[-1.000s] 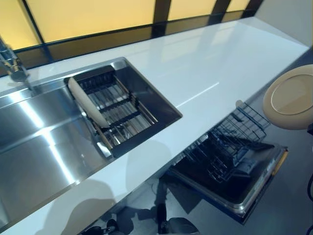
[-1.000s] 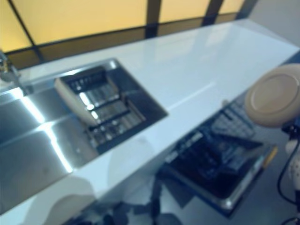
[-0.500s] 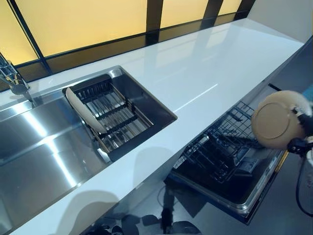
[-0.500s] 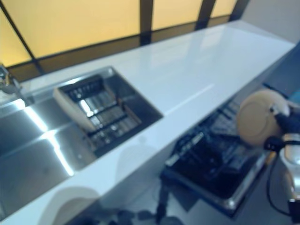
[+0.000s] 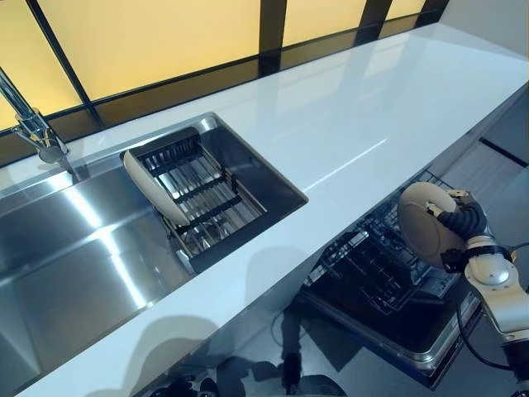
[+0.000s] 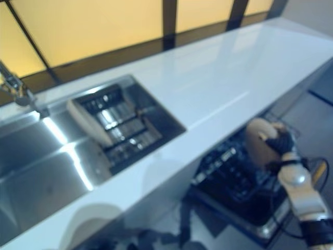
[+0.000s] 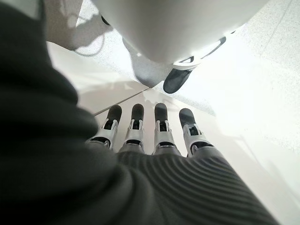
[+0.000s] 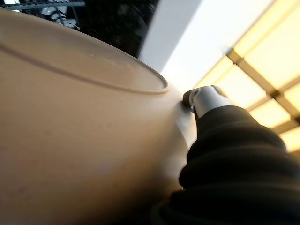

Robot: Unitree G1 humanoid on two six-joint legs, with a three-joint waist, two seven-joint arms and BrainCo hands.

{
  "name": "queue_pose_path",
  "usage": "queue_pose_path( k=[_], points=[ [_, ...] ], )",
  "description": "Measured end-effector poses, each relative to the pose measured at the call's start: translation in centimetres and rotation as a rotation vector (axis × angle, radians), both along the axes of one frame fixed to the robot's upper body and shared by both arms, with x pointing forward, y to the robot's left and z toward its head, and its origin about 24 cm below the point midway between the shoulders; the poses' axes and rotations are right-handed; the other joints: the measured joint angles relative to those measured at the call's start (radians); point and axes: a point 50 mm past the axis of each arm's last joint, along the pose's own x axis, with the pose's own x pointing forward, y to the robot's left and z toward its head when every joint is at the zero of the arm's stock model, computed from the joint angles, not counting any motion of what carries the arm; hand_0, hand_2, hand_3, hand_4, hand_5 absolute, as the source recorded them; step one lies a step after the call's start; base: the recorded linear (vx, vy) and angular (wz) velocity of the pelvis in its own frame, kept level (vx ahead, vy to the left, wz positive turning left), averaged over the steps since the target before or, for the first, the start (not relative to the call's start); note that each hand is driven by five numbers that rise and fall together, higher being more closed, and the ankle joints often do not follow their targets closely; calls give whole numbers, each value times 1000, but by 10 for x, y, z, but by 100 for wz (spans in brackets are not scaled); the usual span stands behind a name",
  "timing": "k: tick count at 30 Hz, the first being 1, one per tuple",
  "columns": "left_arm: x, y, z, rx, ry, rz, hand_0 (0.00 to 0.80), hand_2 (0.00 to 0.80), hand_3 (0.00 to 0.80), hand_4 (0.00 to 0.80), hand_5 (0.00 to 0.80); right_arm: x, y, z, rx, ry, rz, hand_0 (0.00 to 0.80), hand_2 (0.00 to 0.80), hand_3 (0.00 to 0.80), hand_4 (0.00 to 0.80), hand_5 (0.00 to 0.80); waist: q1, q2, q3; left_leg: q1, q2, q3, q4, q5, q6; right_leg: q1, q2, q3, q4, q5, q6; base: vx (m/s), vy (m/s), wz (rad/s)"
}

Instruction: Take plates into dishwasher

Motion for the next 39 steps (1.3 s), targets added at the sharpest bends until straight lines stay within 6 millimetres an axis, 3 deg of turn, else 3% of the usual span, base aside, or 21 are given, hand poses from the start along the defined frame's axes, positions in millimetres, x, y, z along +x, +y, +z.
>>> queue_pose_path(
  k=[14, 23, 33, 39],
  points=[
    [21, -6, 4, -3, -49, -34, 0, 0, 0, 0, 0, 7, 12, -15, -228, 113, 68, 800, 800, 800, 800, 800, 6, 31, 57, -33, 1, -27, 0, 10, 0, -11, -1, -25, 0, -4, 4, -23, -24, 5],
    [31, -7, 7, 3, -74, -57, 0, 0, 0, 0, 0, 12, 16, -30, -231, 169, 79, 800, 800, 800, 800, 800, 27, 29, 75, -49, -3, -49, 0, 15, 1, -16, -4, -43, 0, -1, -1, -21, -13, 7],
    [42, -8, 11, 1, -101, -65, 0, 0, 0, 0, 0, 13, 18, -60, -291, 284, 75, 800, 800, 800, 800, 800, 53, 33, 109, -52, -2, -52, 0, 17, 0, -17, -4, -54, 0, -2, -1, -2, -6, 1],
    [44, -8, 11, 2, -105, -67, 0, 0, 0, 0, 0, 21, 20, -64, -304, 309, 72, 800, 800, 800, 800, 800, 61, 32, 112, -54, -2, -56, 0, 17, 0, -17, -4, -64, 0, -3, -2, -2, -13, 4]
  ],
)
